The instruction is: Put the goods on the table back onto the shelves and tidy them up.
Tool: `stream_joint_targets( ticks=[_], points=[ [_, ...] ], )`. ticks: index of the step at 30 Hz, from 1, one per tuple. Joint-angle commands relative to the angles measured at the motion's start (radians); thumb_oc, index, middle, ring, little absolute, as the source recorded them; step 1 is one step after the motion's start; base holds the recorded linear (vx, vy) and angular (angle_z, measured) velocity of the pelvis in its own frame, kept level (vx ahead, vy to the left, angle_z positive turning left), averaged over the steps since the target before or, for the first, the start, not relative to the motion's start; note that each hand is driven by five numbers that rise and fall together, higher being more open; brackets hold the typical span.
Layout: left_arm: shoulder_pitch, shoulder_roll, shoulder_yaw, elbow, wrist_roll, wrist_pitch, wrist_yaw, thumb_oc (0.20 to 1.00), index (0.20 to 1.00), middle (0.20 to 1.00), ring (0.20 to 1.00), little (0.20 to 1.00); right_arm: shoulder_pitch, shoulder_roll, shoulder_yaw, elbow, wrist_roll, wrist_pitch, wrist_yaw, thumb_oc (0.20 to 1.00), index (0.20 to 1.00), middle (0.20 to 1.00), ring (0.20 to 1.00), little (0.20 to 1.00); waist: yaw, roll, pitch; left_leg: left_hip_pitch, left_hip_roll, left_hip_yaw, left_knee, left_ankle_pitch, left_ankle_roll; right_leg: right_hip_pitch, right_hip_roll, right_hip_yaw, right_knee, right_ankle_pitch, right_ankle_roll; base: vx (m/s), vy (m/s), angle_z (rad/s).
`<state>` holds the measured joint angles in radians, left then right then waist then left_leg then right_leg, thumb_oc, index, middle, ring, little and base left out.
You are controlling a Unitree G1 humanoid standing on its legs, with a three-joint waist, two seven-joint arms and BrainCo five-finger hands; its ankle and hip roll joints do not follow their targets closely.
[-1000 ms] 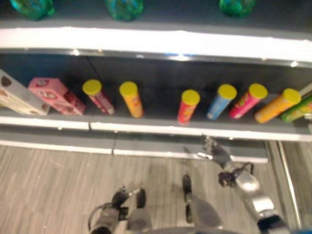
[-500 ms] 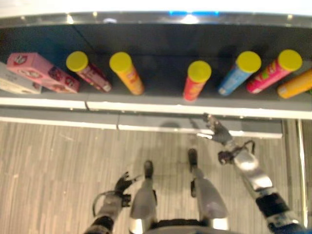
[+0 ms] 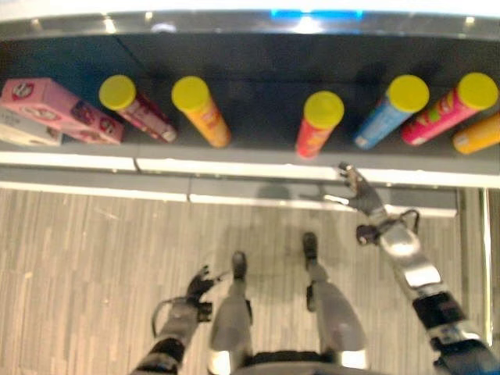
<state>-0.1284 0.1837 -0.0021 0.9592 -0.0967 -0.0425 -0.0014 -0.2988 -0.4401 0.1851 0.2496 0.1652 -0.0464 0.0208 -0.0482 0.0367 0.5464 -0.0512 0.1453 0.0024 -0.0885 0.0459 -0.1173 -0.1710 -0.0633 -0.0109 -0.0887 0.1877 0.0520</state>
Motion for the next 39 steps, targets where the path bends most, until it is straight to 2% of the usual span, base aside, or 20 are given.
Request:
stream_joint_targets(
  ticks=[1, 18, 39],
  points=[
    [-0.004, 0.008, -0.032, 0.027, 0.026, -0.013, 0.016, 1.000, 1.000, 1.000, 1.000, 1.000, -0.056, -0.028, -0.012, -0.038, -0.036, -0.047, -0.024, 1.000, 1.000, 1.000, 1.000, 1.000, -0.004, 0.017, -0.026, -0.023, 0.037, -0.028, 0.001, -0.014, 0.026, -0.065, -0.106, 0.031, 0.096, -0.051, 0.005, 0.00, 0.000, 0.00],
    [0.009, 0.016, -0.013, 0.018, 0.012, -0.008, 0.027, 1.000, 1.000, 1.000, 1.000, 1.000, -0.152, -0.012, -0.006, 0.083, -0.003, -0.029, -0.077, 1.000, 1.000, 1.000, 1.000, 1.000, 0.015, 0.023, -0.026, -0.039, 0.046, -0.029, 0.001, -0.011, 0.020, -0.075, -0.105, 0.033, 0.110, -0.049, 0.009, 0.00, 0.001, 0.02],
    [0.044, 0.018, 0.008, -0.008, 0.003, -0.005, 0.028, 1.000, 1.000, 1.000, 1.000, 1.000, -0.292, -0.081, 0.015, 0.196, 0.010, -0.012, -0.137, 1.000, 1.000, 1.000, 1.000, 1.000, 0.042, 0.035, -0.026, -0.055, 0.057, -0.029, 0.001, -0.010, 0.014, -0.092, -0.100, 0.030, 0.145, -0.050, 0.014, 0.01, 0.006, 0.03]
  ],
)
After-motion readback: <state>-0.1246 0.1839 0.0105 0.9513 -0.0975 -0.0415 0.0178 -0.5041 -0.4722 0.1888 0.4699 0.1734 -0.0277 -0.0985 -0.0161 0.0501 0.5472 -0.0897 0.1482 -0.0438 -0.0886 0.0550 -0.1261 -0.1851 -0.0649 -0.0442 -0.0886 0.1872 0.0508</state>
